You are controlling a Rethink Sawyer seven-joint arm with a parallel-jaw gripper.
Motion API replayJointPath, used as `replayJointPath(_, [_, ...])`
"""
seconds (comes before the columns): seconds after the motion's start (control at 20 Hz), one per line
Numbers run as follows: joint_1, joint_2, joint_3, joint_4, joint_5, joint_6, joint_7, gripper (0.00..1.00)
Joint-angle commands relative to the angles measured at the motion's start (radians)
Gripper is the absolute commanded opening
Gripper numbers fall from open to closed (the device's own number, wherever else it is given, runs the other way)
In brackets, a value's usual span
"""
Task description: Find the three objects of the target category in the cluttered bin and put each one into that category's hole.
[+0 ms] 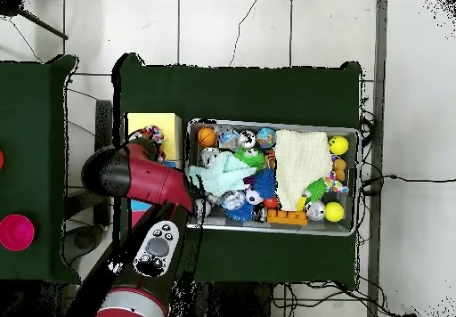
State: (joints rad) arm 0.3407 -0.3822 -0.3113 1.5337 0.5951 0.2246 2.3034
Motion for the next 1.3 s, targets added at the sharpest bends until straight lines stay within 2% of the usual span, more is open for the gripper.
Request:
replayJointPath(0.05, [-0.061,-0.050,0.111,0.161,0.013,0.191,0.163,0.00])
replayJointPath(0.4, [-0.032,-0.111,0.036,0.166,-0.014,0.263,0.179,0.00])
replayJointPath(0.85, [-0.104,-0.154,0.076,0.211,-0.032,0.225,0.104,0.00])
replayJointPath(1.15, [-0.103,-0.152,0.058,0.191,-0.050,0.252,0.106,0.00])
replayJointPath(1.3, [-0.112,-0.128,0.057,0.179,-0.057,0.231,0.099,0.00])
